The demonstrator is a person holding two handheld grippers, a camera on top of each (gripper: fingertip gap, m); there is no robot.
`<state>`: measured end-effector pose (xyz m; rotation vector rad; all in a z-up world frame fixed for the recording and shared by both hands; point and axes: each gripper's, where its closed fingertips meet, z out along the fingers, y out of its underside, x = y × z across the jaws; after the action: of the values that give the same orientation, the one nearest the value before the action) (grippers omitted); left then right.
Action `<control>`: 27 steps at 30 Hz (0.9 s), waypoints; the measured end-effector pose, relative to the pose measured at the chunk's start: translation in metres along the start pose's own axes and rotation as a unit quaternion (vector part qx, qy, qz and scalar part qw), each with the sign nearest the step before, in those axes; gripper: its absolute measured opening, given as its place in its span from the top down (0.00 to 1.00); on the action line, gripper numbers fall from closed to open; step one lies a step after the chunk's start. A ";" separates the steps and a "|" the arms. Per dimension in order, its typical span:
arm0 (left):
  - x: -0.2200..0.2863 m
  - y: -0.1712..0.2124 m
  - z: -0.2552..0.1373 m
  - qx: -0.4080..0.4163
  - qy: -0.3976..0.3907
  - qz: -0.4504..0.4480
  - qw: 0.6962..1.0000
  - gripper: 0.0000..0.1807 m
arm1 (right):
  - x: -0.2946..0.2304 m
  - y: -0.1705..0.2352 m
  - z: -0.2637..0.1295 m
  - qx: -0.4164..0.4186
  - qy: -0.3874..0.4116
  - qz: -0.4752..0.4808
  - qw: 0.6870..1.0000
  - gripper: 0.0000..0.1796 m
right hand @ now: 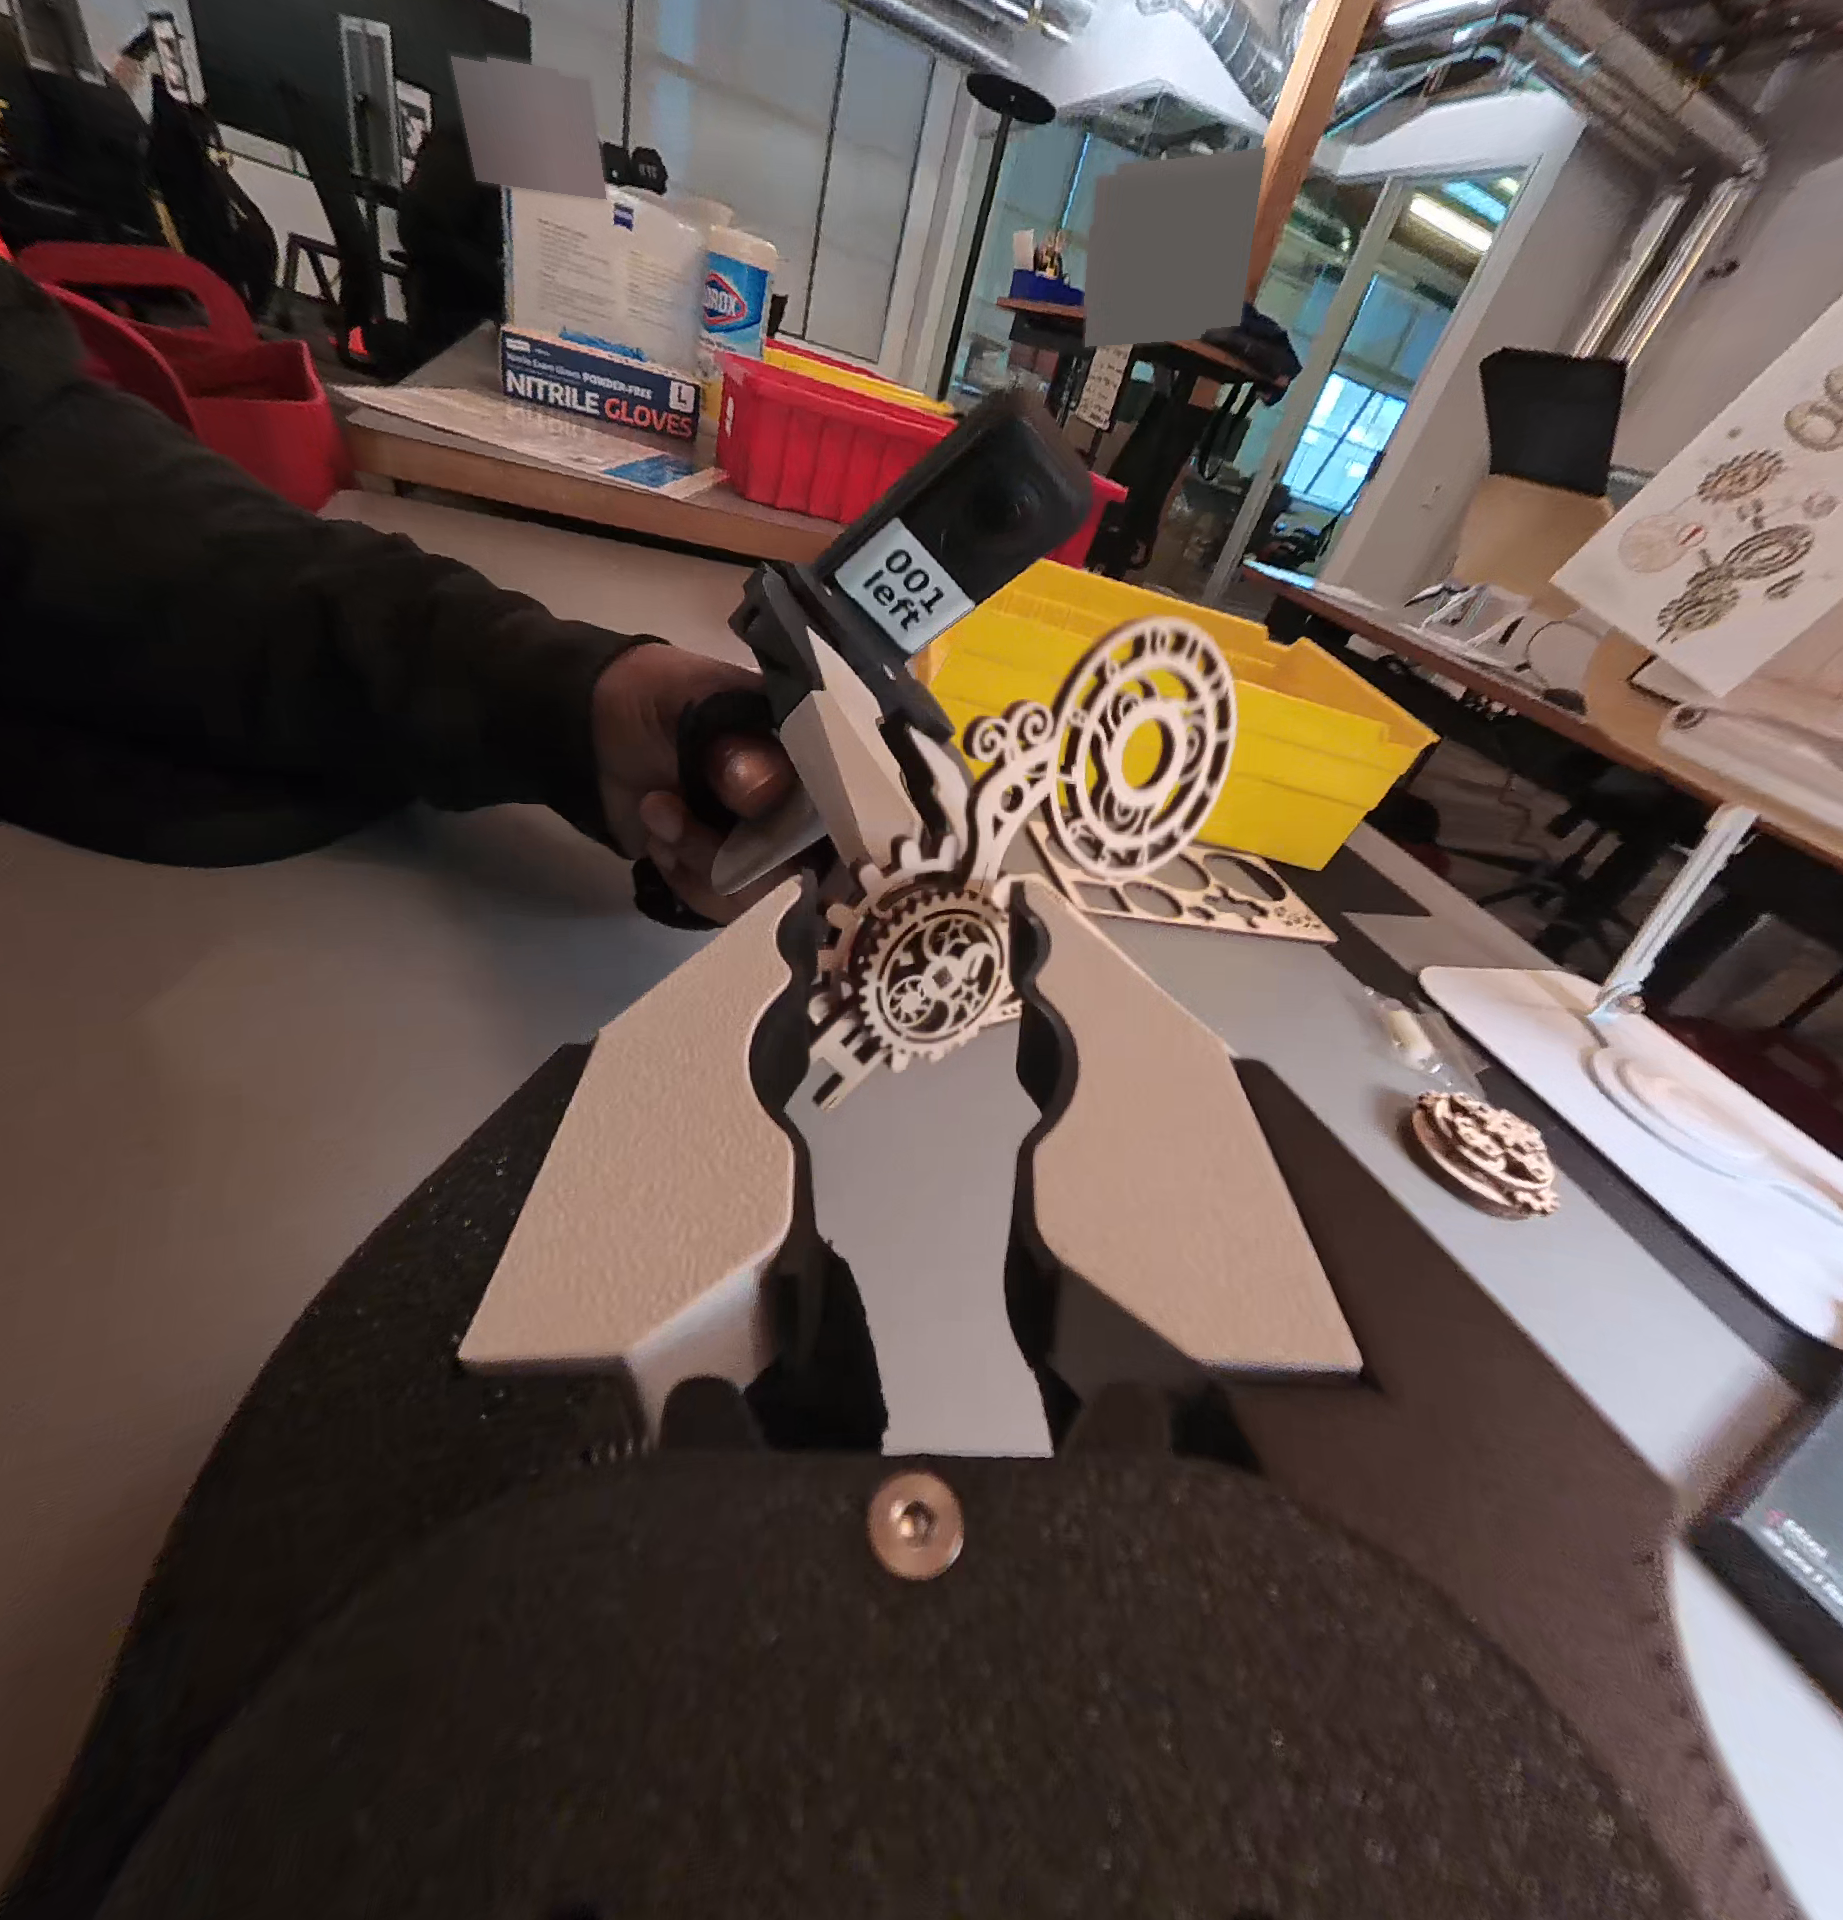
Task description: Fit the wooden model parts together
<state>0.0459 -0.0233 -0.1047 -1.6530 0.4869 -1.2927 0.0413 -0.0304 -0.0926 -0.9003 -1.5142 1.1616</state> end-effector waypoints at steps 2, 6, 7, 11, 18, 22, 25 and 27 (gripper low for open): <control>-0.001 -0.002 -0.002 0.007 -0.001 -0.001 1.000 0.99 | 0.001 0.003 -0.001 -0.003 0.000 0.009 1.000 0.80; -0.008 -0.008 -0.006 0.023 -0.018 -0.005 1.000 0.99 | 0.008 0.007 -0.005 -0.018 0.000 0.046 0.999 0.75; -0.010 -0.009 -0.007 0.030 -0.025 -0.010 0.999 1.00 | 0.011 0.010 -0.006 -0.028 0.008 0.049 0.998 0.75; -0.014 -0.009 -0.006 0.034 -0.039 -0.019 0.998 0.99 | 0.013 0.019 0.000 -0.052 0.027 0.058 0.997 0.77; -0.015 -0.008 -0.004 0.040 -0.037 -0.036 0.998 0.99 | 0.014 0.019 0.004 -0.043 0.040 0.067 0.996 0.84; -0.014 -0.005 -0.001 0.033 -0.030 -0.044 0.998 0.95 | 0.015 0.016 0.004 -0.037 0.054 0.047 0.997 0.85; -0.013 -0.003 0.001 0.031 -0.021 -0.051 0.998 0.94 | 0.015 0.016 0.003 -0.032 0.054 0.051 0.997 0.85; -0.011 0.000 0.004 0.026 -0.012 -0.059 0.998 0.94 | 0.012 0.015 0.004 -0.027 0.049 0.052 0.997 0.85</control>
<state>0.0455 -0.0133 -0.1106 -1.6734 0.3432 -1.3584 0.0343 -0.0157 -0.1040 -1.0688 -1.4387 1.1376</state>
